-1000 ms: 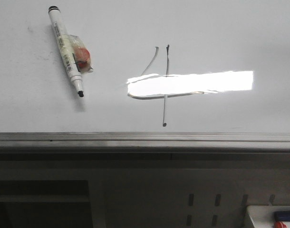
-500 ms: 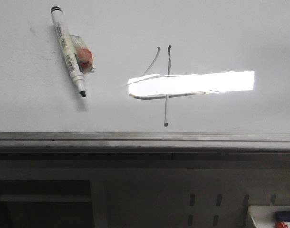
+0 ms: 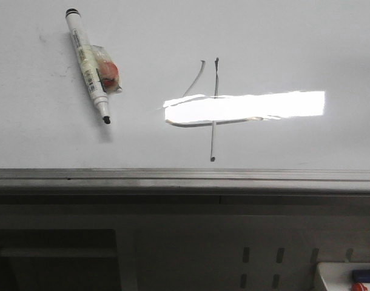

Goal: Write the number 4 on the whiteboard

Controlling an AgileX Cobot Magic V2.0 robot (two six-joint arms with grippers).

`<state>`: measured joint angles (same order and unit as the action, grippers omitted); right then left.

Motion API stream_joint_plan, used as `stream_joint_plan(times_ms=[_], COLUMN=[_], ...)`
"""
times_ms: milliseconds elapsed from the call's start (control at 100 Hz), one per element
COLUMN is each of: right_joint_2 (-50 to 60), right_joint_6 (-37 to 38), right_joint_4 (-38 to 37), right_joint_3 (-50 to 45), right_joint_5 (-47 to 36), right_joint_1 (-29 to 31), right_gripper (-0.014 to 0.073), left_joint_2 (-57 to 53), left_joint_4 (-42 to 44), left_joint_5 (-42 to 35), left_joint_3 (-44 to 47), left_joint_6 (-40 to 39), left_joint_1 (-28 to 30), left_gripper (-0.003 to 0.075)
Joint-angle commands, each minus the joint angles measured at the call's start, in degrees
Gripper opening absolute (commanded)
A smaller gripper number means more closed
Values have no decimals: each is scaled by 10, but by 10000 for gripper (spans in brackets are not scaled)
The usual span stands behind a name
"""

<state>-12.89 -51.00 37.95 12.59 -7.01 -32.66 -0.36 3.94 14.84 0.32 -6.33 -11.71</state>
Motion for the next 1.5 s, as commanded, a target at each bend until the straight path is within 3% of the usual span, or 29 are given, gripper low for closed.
stream_joint_plan(times_ms=[0,200,910,1010,1110,1230,1280,1330,1490], right_joint_2=[-4,-4,-4,-4,-4,-4,-4,0,39], right_joint_6=[1,1,1,5,171,470,554,593,594], right_joint_4=[-2,-2,-1,-11,-147,-357,-419,-444,-444], right_joint_3=[15,15,-3,-35,-72,-124,-146,-144,-146], right_joint_5=[-39,-39,-43,-80,-83,-73,-73,-16,101], right_joint_1=[4,4,5,24,72,168,203,231,280], right_gripper=[-54,-54,-54,-54,-54,-54,-54,-54,-54], left_joint_2=[-12,-12,-12,-12,-12,-12,-12,-12,-12], left_joint_4=[-3,-3,-3,-3,-3,-3,-3,-3,-3], left_joint_5=[16,21,21,21,21,21,21,21,21], left_joint_3=[18,19,19,19,19,19,19,19,19], left_joint_6=[-7,-7,-7,-7,-7,-7,-7,-7,-7], left_joint_1=[23,65,66,66,66,66,66,66,66], left_gripper=[-20,-20,-20,-20,-20,-20,-20,-20,-20])
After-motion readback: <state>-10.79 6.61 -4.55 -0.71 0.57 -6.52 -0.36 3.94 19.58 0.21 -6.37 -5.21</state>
